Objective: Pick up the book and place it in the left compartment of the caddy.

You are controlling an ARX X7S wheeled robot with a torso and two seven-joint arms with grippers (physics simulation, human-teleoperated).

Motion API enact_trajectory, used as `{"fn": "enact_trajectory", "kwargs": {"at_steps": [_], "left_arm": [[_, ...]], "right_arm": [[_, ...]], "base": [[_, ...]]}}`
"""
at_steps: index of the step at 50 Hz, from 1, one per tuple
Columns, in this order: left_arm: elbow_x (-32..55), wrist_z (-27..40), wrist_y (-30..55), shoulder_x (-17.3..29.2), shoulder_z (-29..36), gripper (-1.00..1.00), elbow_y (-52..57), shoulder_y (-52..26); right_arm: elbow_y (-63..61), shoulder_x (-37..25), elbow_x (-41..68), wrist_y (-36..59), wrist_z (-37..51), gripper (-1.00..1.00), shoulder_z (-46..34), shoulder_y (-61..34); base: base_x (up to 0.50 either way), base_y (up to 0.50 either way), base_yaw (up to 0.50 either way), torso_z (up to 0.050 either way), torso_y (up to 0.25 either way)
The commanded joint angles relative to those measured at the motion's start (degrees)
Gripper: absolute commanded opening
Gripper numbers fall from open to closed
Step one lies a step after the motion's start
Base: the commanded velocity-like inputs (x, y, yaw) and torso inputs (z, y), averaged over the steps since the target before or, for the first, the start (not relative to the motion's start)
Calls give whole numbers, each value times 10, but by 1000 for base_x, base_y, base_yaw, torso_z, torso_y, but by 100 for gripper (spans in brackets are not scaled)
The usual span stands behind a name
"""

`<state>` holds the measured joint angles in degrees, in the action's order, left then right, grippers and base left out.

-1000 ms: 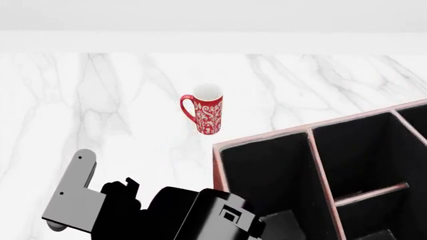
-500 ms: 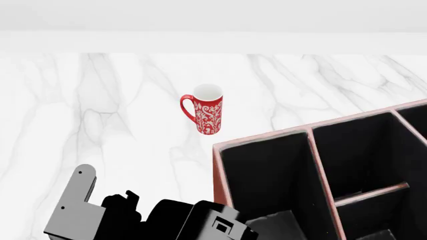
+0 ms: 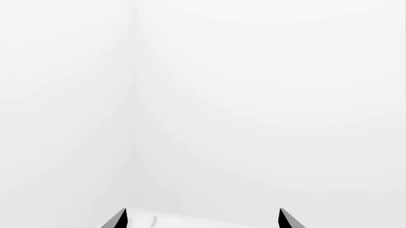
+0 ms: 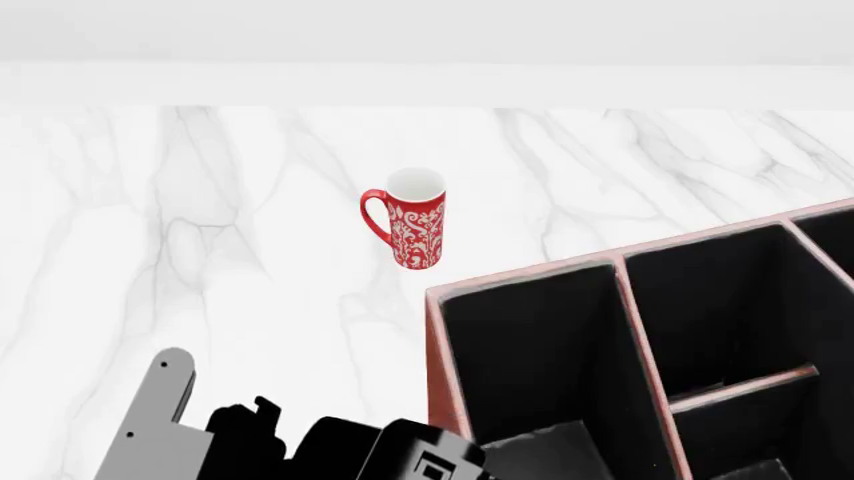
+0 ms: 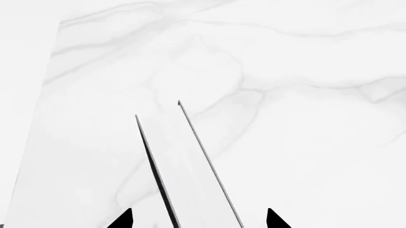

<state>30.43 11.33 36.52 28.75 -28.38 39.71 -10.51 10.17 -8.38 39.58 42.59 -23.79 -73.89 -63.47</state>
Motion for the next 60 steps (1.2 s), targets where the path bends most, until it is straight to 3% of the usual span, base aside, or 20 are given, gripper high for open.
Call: {"fn": "enact_trajectory", "kwargs": {"at_steps": [1, 36, 37, 51, 60], "left_arm": [[-1, 0, -3, 1, 1, 100, 1, 3], [5, 3, -4, 4, 0, 100, 7, 6], [7, 3, -4, 4, -1, 100, 8, 7], [11, 4, -3, 6, -6, 100, 10, 7], [11, 5, -5, 6, -4, 100, 9, 8]], "right_arm": [[14, 2, -6, -13, -2, 100, -5, 7], [42, 13, -25, -45, 6, 100, -13, 21], [37, 12, -25, -45, 8, -100, -14, 21], [37, 11, -17, -37, 24, -100, -4, 23], [1, 3, -14, -3, 85, -100, 14, 19]], "base": [[0, 0, 0, 0, 0], [0, 0, 0, 0, 0], [0, 0, 0, 0, 0], [0, 0, 0, 0, 0], [0, 0, 0, 0, 0]]}}
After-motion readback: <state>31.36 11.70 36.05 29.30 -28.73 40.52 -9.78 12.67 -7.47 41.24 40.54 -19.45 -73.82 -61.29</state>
